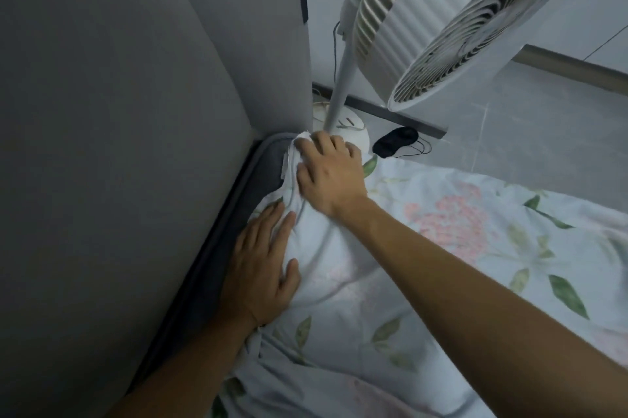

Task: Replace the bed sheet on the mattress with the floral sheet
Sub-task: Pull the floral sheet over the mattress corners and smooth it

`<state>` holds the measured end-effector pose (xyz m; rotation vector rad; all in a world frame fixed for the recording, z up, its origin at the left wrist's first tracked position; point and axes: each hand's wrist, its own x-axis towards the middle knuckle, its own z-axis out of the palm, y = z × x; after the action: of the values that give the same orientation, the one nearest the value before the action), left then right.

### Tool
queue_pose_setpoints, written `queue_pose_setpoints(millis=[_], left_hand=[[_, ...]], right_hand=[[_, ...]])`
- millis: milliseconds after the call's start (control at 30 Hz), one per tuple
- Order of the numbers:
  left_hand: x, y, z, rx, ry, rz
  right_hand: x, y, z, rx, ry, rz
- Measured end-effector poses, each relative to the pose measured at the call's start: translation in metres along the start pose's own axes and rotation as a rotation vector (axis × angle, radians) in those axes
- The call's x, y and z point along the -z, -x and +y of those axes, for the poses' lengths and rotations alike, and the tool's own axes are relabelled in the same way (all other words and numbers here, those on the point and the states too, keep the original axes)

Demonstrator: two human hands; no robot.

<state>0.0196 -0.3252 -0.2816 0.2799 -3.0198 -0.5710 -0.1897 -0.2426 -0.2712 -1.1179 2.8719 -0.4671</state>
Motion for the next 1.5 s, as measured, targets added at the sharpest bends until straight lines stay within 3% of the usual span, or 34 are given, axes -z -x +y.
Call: queue_pose_setpoints(millis=[200,367,500,600,800,967,1233,1500], left_hand=[[-0.001,0.0,0.001,0.015,-0.006,-0.004],[0.0,0.002,0.001,-0.012,-0.002,0.033],[-0.001,0.004,0.001,-0.028,-0.02,0.065],[-0.003,0.006,-0.001,-0.054,-0.008,0.108],[0.007,0.003,-0.004,-0.119,-0.103,0.096],[0.027,-0.002,-0.013,-0.08,-0.314,-0.044],[0.028,0.001,-0.03,-0.035,-0.46,0.003],[0.016,-0.038,-0.032,0.017,-0.462,0.018]], right_hand=[[-0.006,-0.024,-0.003,0.055,-0.005,-0.139],[0.024,0.053,-0.011,-0.004,-0.171,0.042],[0.033,0.15,-0.013,-0.137,0.04,0.049],[0.031,0.177,-0.01,-0.247,0.146,0.063],[0.021,0.164,-0.015,-0.141,0.092,0.041],[0.016,0.152,-0.041,-0.235,0.147,0.139],[-0.015,0.144,-0.043,-0.092,0.056,0.248],[-0.028,0.113,-0.033,-0.088,-0.007,0.289]])
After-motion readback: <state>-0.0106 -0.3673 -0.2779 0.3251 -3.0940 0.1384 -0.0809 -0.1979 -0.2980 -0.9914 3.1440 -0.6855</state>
